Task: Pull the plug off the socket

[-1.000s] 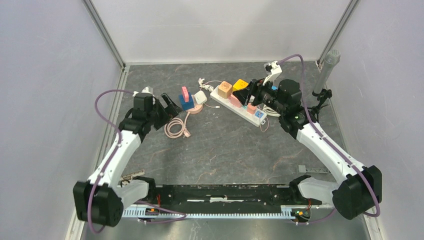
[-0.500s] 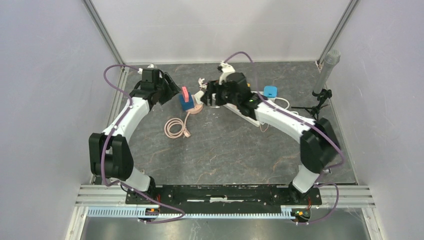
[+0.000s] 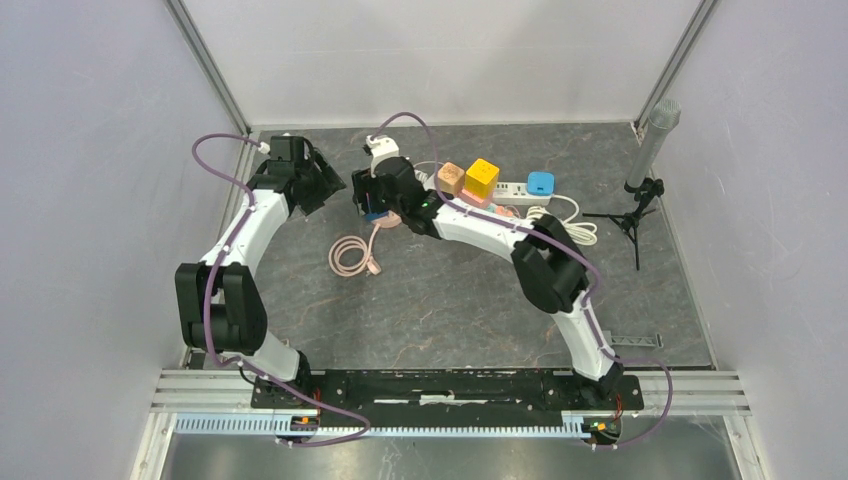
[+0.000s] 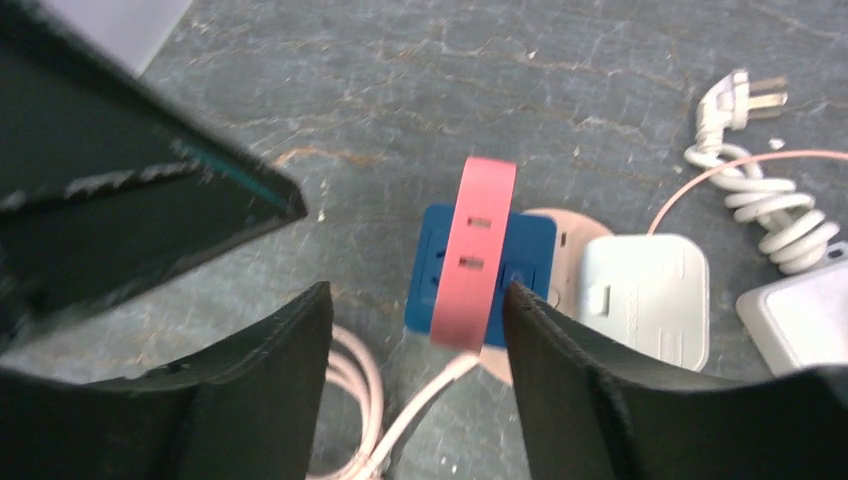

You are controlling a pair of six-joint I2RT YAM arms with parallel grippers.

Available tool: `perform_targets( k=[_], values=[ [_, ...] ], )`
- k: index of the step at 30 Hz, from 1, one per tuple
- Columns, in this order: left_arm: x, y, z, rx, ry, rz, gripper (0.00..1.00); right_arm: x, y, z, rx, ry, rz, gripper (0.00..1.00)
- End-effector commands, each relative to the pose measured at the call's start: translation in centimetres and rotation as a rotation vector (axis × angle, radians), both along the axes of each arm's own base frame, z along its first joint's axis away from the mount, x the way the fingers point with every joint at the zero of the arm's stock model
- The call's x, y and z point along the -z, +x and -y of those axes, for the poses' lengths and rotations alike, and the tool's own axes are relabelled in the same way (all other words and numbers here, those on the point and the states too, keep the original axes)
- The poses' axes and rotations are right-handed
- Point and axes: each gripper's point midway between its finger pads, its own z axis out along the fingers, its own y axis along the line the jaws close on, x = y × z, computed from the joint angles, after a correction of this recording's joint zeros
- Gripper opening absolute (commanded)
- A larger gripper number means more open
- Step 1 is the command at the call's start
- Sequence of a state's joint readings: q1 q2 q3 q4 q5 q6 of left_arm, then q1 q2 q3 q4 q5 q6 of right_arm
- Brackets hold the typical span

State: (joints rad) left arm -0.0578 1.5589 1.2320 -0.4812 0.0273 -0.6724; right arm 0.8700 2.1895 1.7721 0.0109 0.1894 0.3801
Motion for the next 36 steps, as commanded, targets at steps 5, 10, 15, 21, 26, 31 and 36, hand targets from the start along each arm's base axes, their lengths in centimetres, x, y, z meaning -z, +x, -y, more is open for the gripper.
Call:
perform_targets(
  k=[5,10,15,21,26,31,36],
  values=[
    [-0.6,-0.6,-0.5,0.019,0.005,0.014,0.78,-1.4,3.2,0.5,0.117,-0.021,0.09,0.44],
    [-1.0,-0.9,-0.4,0.047,-0.012,0.026,0.81,-1.1,2.8,1.7,0.16,-0.041,0.057,0.26],
    [-1.4,-1.5,0.9,0.095,-0.072,0.044,0.82,-1.3,1.0,2.2,0.124,-0.034,-0.003,0.17],
    [-0.1,-3.8,3.0,0.178,-0.171,0.015,0.82,-0.5,-2.5,4.1,0.096,-0.039,-0.124,0.11],
    [0.9,-6.2,4.1,0.247,-0.215,0.01,0.82,0.4,-6.5,6.1,0.041,-0.018,-0.208,0.1],
    [1.4,-8.5,5.2,0.324,-0.249,0.033,0.82,1.5,-9.6,8.2,0.018,-0.008,-0.239,0.13],
    [1.5,-10.1,6.7,0.377,-0.32,0.058,0.81,0.7,-10.0,8.3,0.007,0.02,-0.227,0.39]
  ],
)
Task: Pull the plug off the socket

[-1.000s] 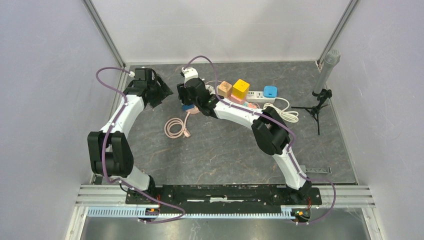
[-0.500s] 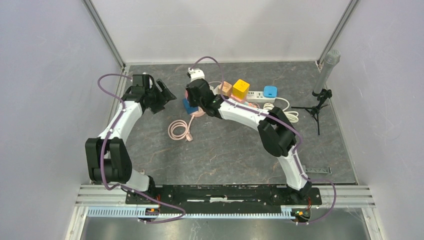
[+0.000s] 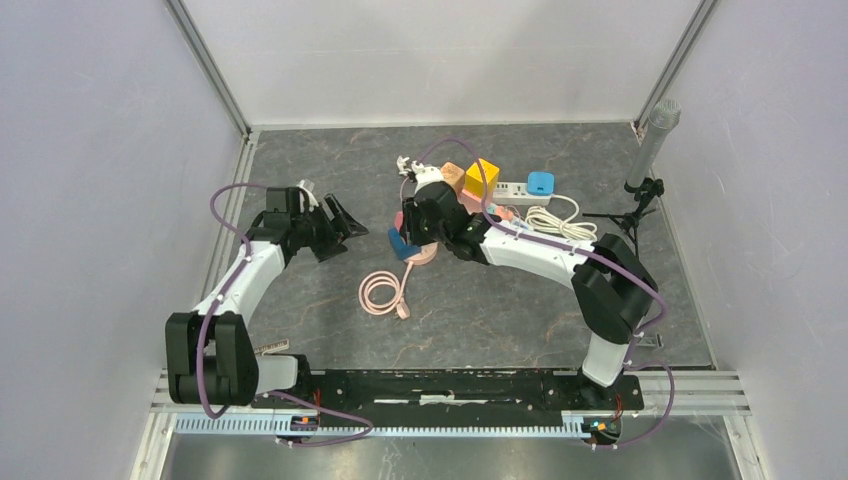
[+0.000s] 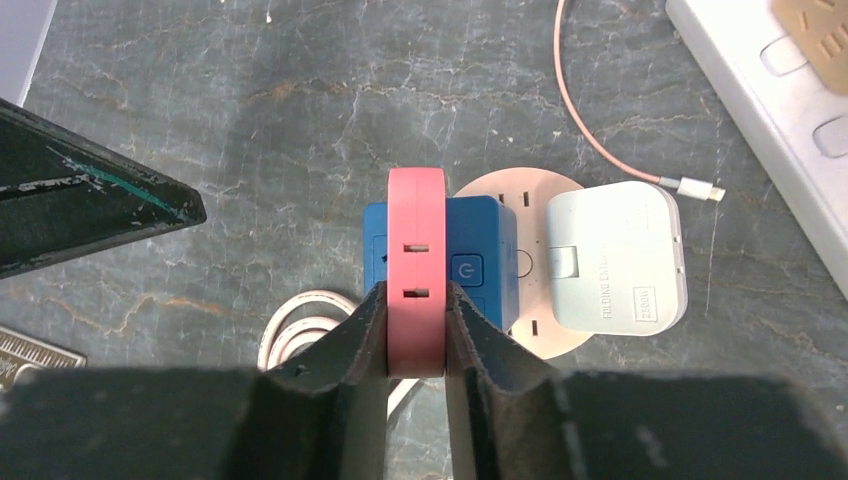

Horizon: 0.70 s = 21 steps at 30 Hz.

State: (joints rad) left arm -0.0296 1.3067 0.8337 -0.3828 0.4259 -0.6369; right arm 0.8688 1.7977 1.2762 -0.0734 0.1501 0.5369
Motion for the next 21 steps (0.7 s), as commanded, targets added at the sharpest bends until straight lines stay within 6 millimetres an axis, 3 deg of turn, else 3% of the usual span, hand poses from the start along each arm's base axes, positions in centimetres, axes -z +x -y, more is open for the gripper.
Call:
perform_targets(
  k=[1,4,6,11,21],
  values=[
    [-1.9,-0.3,2.0,0.103,-0.086,0.115,0.8,-1.5,-0.8,-0.6,-0.029,0.046,0.002,0.45],
    [-1.8,-0.6,2.7,0.111,-0.111,0.109,0.8,-2.4,-0.5,-0.7,-0.038,0.041,0.029,0.58],
    [-1.5,-0.7,3.2,0.121,-0.115,0.103,0.8,-2.9,-0.3,-1.1,-0.065,0.038,0.048,0.59],
    [-0.7,-0.4,3.9,0.106,-0.115,0.066,0.78,-3.0,0.6,-1.6,-0.088,-0.008,0.063,0.55],
    [-0.1,-0.2,6.2,0.172,-0.135,0.037,0.73,-1.4,2.1,-0.5,-0.049,-0.085,-0.019,0.46]
  ],
)
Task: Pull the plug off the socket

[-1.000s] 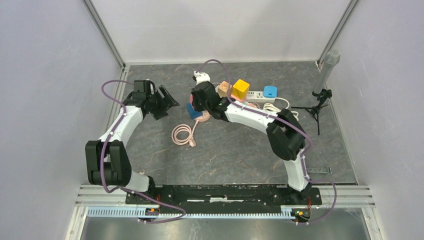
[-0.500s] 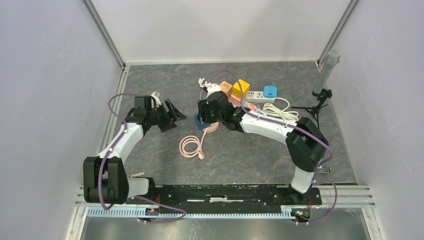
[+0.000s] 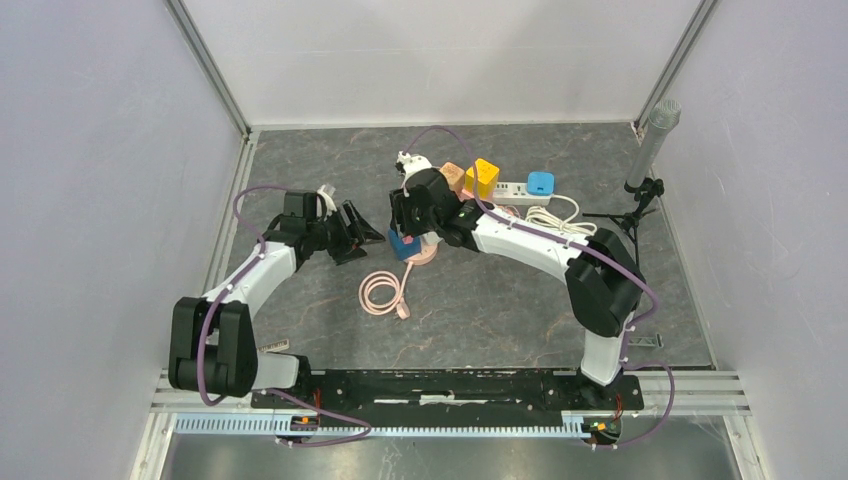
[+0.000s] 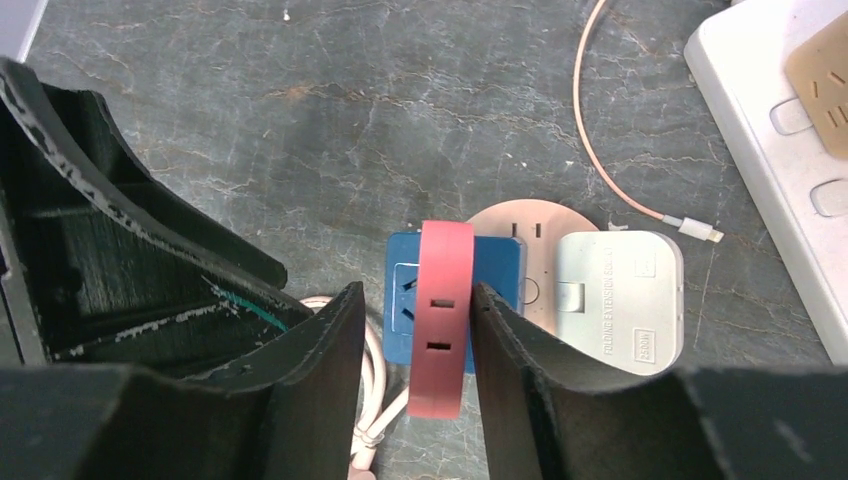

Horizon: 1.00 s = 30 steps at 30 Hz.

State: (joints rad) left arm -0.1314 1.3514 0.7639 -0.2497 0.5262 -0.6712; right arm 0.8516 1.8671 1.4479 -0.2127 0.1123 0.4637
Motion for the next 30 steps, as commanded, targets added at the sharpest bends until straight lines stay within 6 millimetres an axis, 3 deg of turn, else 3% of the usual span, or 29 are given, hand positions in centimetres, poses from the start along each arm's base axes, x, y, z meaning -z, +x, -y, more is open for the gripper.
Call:
perform_targets(
  k=[1,5,10,14,18,22,24,30],
  values=[
    [-1.4,1.2,1.8,0.032,-0.042,0.036,0.73,0.1,0.7,0.5,0.006,-0.034,-0.024,0.44],
    [-1.1,1.1,2.7,0.052,-0.048,0.025,0.71,0.7,0.1,1.0,0.003,-0.042,-0.053,0.22],
    [-1.3,1.0,4.0,0.094,-0.099,0.035,0.7,0.6,-1.3,2.0,0.032,0.001,-0.084,0.05],
    [-0.8,0.6,4.4,0.104,-0.119,0.031,0.67,0.8,-2.5,2.9,0.072,0.034,-0.127,0.05],
    [-0.5,0.5,4.8,0.101,-0.135,0.02,0.65,0.3,-2.5,3.0,0.09,0.052,-0.121,0.08],
    [-0.7,0.4,5.6,0.119,-0.152,0.018,0.64,0.3,-1.9,2.6,0.071,0.038,-0.111,0.34],
    [-0.6,0.2,5.9,0.123,-0.151,0.011,0.63,0.2,-1.6,2.7,0.056,0.037,-0.104,0.42],
    [0.7,-0.5,6.1,0.121,-0.134,-0.023,0.57,-0.1,-1.5,2.7,-0.012,0.041,-0.092,0.37]
  ],
)
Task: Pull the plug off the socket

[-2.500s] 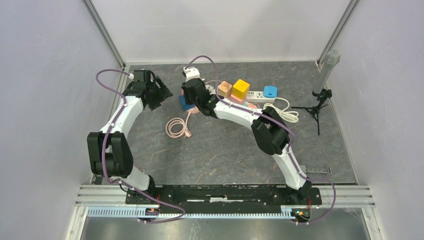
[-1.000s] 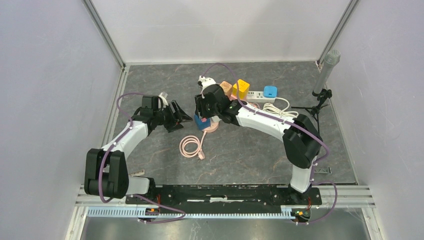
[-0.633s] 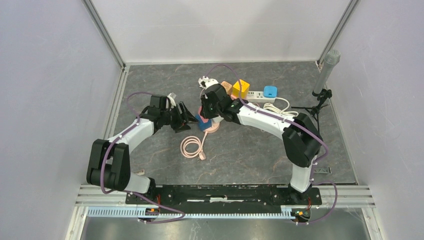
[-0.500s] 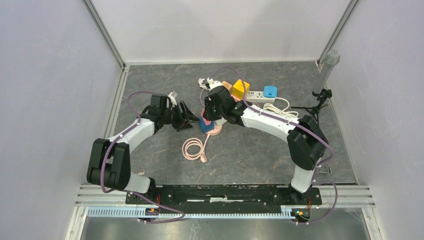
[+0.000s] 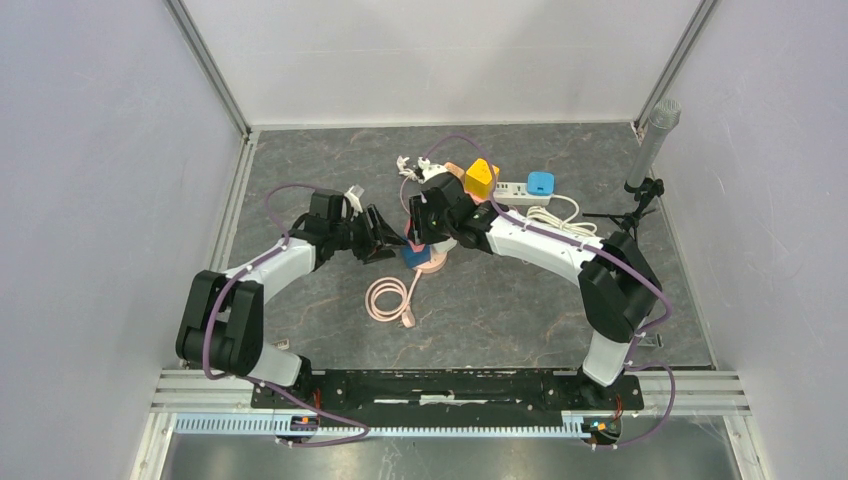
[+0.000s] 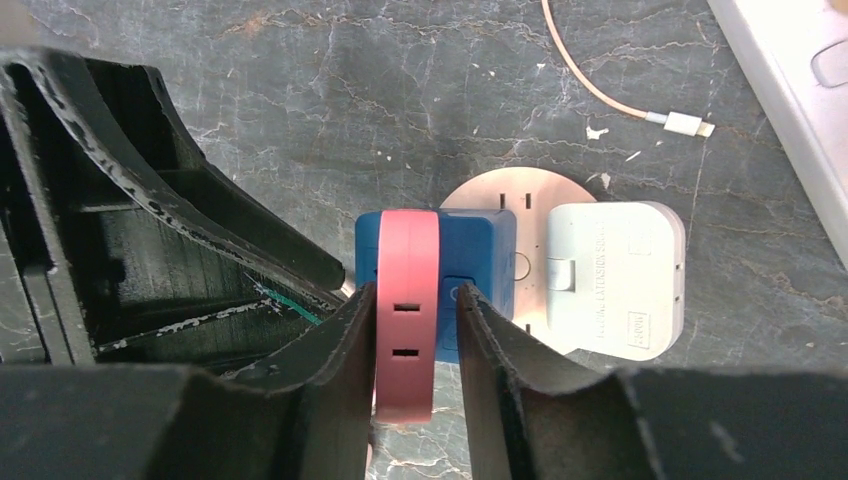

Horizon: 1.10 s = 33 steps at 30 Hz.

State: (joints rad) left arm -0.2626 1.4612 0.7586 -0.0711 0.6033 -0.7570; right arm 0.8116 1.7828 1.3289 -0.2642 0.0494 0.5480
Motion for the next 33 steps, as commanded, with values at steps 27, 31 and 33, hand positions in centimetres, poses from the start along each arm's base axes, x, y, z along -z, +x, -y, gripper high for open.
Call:
perform_targets(
  k=[27,31,33],
  values=[
    [5.8,-2.0,-1.6,-0.064,0.195,-0.187,0.45,-0.7,-1.3,-1.3,-0.199,0.115,-0.045,0.08],
    [6.8,-2.6,-2.4,-0.091,0.236,-0.216,0.43,-1.4,-1.1,-1.3,-0.181,0.168,-0.061,0.0],
    [7.3,-2.9,-2.8,-0.106,0.253,-0.229,0.43,-1.9,-1.0,-1.4,-0.172,0.199,-0.066,0.0]
  ],
)
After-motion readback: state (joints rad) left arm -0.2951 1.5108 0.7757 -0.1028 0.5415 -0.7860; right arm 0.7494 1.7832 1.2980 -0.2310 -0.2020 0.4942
